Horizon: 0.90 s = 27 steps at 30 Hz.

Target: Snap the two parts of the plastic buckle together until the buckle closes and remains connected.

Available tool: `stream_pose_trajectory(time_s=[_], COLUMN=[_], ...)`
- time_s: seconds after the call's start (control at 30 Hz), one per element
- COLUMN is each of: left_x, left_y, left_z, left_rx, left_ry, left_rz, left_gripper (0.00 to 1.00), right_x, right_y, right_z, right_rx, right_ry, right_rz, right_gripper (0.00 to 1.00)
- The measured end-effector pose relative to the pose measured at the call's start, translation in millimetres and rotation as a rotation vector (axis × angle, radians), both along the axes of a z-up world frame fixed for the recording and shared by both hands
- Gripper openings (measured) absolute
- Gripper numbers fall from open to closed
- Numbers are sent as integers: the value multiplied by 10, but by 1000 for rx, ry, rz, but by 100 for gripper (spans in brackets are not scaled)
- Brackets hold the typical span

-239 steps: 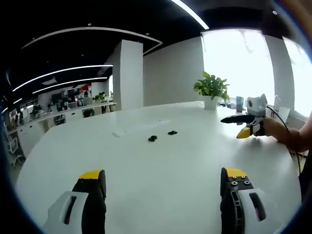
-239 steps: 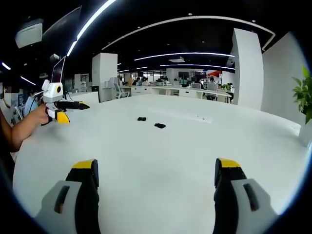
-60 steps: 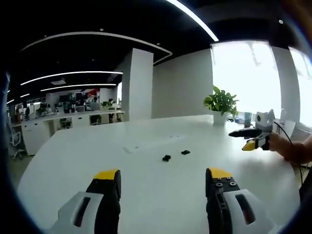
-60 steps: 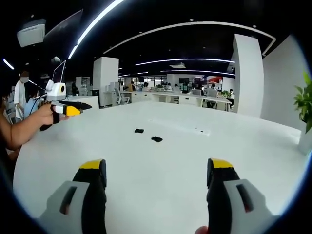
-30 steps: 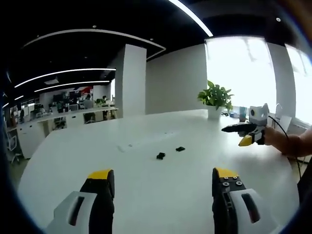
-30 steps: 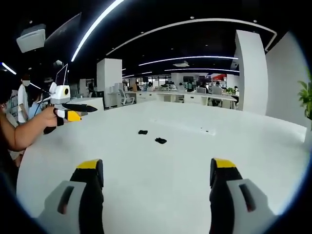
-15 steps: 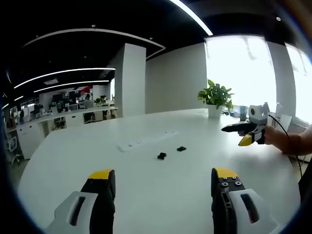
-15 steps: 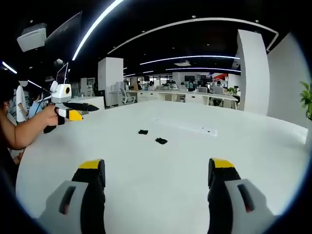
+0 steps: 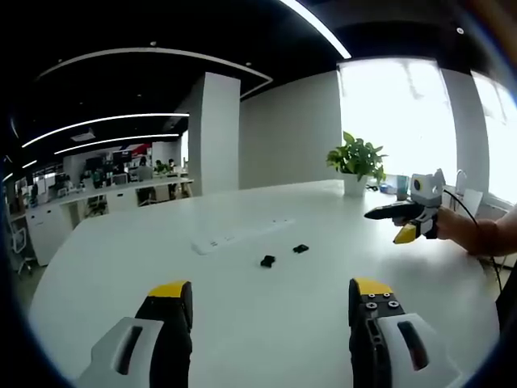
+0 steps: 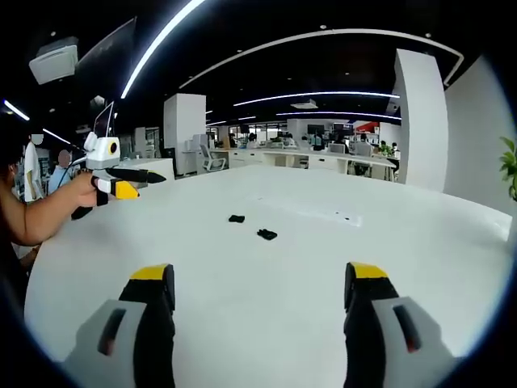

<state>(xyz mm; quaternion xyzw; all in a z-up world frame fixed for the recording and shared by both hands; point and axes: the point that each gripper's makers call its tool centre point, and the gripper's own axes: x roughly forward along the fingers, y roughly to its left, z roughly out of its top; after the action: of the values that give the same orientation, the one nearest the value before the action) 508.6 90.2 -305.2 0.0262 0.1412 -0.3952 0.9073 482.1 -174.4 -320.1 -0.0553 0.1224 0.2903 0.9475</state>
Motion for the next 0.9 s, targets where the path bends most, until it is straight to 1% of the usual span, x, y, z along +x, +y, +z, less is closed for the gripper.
stream_pose_trajectory(time_s=[0.27, 0.37, 0.53, 0.67, 0.9], left_x=[-1, 6, 37, 48, 76], left_y=[-55, -48, -49, -38, -41], left_z=[-19, -38, -25, -33, -47], left_rx=[-3, 8, -9, -1, 9], left_ry=[12, 11, 15, 11, 19], left_rz=[-20, -19, -12, -6, -5], left_gripper=[80, 79, 79, 79, 79], right_x=[17, 22, 61, 80, 97], right_y=[8, -5, -16, -32, -31], right_z=[-4, -23, -33, -34, -30], right_rx=[-5, -11, -14, -4, -13], right_ry=[0, 3, 5, 4, 3], right_rz=[3, 2, -1, -7, -11], right_gripper=[87, 87, 87, 86, 86])
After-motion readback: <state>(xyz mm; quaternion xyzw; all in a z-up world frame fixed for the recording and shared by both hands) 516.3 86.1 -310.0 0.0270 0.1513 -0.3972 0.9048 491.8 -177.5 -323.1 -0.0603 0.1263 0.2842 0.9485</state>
